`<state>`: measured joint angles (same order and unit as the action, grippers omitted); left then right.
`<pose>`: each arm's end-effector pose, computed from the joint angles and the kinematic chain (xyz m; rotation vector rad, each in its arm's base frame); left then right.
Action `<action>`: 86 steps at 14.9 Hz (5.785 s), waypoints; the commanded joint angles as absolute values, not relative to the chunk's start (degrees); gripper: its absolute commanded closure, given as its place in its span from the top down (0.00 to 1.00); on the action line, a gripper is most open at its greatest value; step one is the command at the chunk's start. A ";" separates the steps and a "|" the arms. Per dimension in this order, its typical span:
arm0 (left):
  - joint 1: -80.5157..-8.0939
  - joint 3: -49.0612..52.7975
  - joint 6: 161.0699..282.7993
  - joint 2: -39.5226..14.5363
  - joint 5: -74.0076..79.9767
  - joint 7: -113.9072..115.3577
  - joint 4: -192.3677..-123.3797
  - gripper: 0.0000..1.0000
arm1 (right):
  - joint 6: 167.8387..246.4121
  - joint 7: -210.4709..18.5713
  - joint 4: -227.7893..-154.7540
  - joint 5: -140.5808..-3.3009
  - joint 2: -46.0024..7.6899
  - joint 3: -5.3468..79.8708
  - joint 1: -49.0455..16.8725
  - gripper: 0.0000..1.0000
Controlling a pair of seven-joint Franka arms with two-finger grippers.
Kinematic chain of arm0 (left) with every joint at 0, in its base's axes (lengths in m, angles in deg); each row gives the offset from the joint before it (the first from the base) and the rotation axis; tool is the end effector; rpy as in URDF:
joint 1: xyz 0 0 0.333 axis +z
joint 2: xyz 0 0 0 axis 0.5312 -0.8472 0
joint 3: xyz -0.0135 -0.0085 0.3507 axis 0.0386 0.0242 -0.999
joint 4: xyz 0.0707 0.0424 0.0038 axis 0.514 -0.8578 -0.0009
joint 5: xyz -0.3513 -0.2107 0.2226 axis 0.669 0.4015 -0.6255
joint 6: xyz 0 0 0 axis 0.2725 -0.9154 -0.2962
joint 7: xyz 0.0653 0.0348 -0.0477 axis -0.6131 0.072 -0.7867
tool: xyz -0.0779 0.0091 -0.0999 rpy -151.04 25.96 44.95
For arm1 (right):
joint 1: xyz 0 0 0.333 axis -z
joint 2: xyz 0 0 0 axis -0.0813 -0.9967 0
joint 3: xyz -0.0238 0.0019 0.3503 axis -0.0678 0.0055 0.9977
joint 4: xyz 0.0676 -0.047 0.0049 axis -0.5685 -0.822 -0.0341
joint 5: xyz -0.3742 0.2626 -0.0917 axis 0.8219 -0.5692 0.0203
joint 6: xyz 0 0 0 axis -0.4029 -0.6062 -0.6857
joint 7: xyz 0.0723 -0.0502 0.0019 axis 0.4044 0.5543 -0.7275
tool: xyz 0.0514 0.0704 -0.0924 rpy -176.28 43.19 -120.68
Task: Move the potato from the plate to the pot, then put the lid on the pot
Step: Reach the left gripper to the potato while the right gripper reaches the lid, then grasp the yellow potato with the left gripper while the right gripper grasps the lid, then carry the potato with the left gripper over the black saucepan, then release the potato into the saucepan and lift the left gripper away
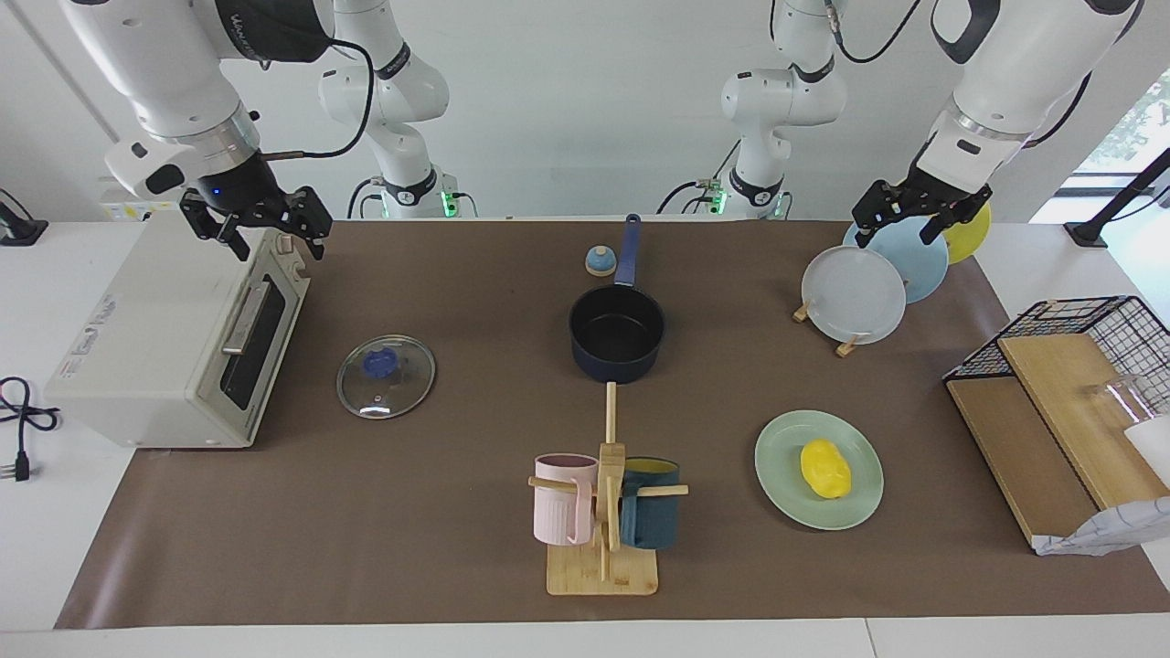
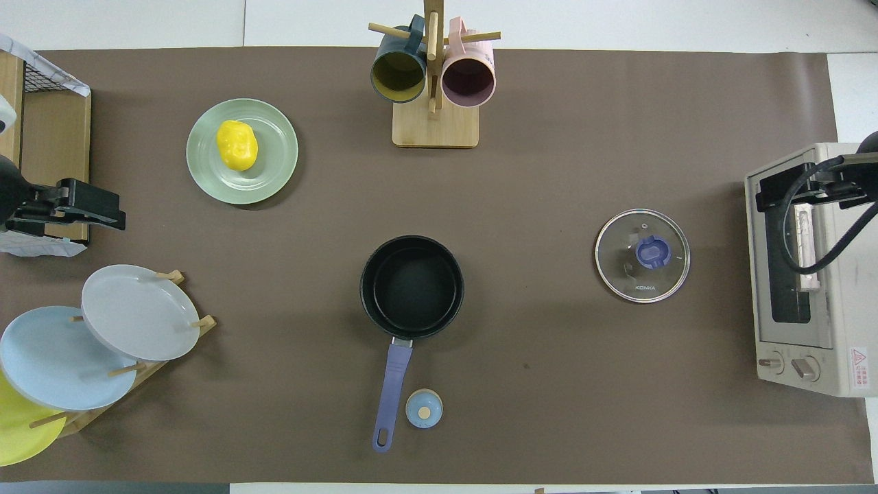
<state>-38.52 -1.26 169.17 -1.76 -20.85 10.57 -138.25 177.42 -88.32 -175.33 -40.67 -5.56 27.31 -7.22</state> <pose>0.6109 -0.0711 0.6463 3.1218 -0.0220 -0.0905 0.6346 -0.0033 0.6409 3.1283 0.0065 -0.0453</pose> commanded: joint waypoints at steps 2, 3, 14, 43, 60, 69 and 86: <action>-39.12 -1.69 168.37 -1.91 -21.27 11.33 -137.97 1.00 | 178.21 -87.60 -176.99 -42.05 -4.26 27.78 -6.42 1.00; -39.12 -1.77 168.80 -1.91 -21.27 11.33 -137.97 1.00 | 178.21 -87.60 -176.99 -42.05 -4.25 27.78 -6.33 1.00; -38.77 -1.77 181.09 -15.84 -19.43 11.16 -135.79 1.00 | 186.24 -89.00 -188.37 -42.14 0.56 27.78 -7.21 1.00; -41.14 -1.86 210.55 -37.77 -22.58 11.60 -134.54 1.00 | 226.90 -102.19 -218.56 -42.67 -8.65 27.78 -10.11 0.87; -49.74 -1.07 186.30 -15.64 -16.26 -5.96 -137.60 0.00 | 203.47 -103.16 -202.59 -42.58 -7.34 28.47 -11.25 0.00; -69.25 -1.07 208.25 -7.78 -16.18 -19.95 -161.61 0.00 | 192.79 -86.11 -192.72 -42.58 -5.75 35.33 -13.88 0.00; -74.54 -1.34 221.28 -14.47 -16.79 -16.88 -168.73 0.00 | 194.38 -84.35 -193.78 -42.67 -5.84 35.33 -16.61 0.00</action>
<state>-73.40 -0.17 219.85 -14.49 -16.96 -18.08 -168.12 193.69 -85.13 -193.71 -41.30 -6.26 35.46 -16.41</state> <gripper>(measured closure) 0.344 0.330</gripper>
